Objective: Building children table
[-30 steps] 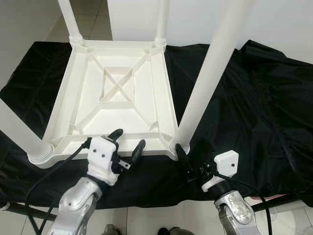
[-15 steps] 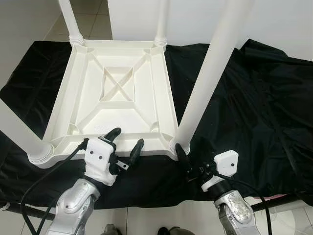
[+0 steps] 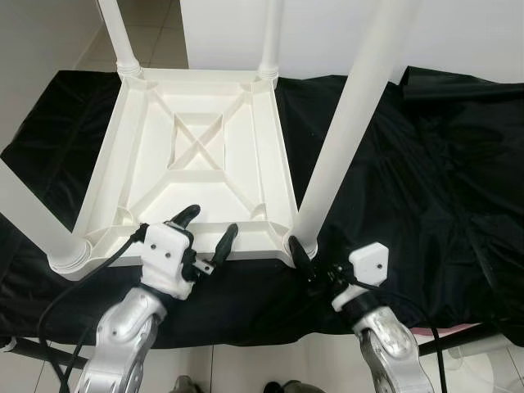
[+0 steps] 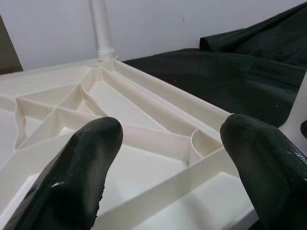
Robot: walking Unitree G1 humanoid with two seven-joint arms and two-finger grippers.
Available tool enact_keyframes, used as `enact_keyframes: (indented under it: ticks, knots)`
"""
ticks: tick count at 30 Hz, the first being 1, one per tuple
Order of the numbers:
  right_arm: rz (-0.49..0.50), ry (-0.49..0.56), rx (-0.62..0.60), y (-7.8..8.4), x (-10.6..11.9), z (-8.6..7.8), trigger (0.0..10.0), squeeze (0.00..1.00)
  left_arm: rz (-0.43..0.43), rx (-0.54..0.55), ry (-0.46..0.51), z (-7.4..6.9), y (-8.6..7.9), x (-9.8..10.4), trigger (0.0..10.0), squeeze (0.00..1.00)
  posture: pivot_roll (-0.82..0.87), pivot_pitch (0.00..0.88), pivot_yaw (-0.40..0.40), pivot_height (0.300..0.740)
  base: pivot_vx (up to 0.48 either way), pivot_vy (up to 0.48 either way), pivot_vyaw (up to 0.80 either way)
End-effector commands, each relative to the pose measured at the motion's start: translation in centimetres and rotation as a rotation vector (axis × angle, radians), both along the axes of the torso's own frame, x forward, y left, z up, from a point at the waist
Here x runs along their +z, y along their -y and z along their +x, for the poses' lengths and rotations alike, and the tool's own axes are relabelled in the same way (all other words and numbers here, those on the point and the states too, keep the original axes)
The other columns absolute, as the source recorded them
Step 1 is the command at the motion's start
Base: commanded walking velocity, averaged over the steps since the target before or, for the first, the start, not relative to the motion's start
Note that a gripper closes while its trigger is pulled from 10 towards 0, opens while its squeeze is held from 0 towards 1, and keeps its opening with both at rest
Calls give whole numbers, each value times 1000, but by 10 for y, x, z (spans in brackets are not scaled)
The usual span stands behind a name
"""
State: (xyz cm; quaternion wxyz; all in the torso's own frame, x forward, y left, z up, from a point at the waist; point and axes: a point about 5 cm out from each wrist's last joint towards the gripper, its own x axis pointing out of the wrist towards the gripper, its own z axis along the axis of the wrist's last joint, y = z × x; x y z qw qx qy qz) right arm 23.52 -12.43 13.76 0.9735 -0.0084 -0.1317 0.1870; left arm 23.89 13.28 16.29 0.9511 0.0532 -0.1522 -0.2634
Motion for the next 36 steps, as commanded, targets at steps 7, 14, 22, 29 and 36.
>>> enact_keyframes:
  ticks: [7, 14, 22, 29, 36]
  knots:
    - [-3, 4, -4, 1, -3, 6, 10000, 0, 2, -6, 13, 6, 5, -2, 10000, 0, -1, 45, -32, 740, 0, 0, 0]
    - [-6, 21, 1, 0, -1, 13, 10000, 0, -14, -22, 26, 8, 12, -2, 10000, 0, -1, 39, -41, 740, 0, 0, 0]
    - [-16, 44, -3, -2, 4, 19, 10000, 0, 15, -130, 10, 3, 16, -4, 10000, 0, 1, 40, -55, 740, 0, 0, 0]
    - [29, 86, -46, -14, 22, 23, 10000, 0, 129, -386, -73, -11, 17, -4, 10000, 0, -3, 55, -49, 740, 0, 0, 0]
    - [40, 115, -47, -25, 34, 24, 10000, 0, 158, -458, -82, -17, 15, 3, 10000, 0, 0, 69, -42, 740, 0, 0, 0]
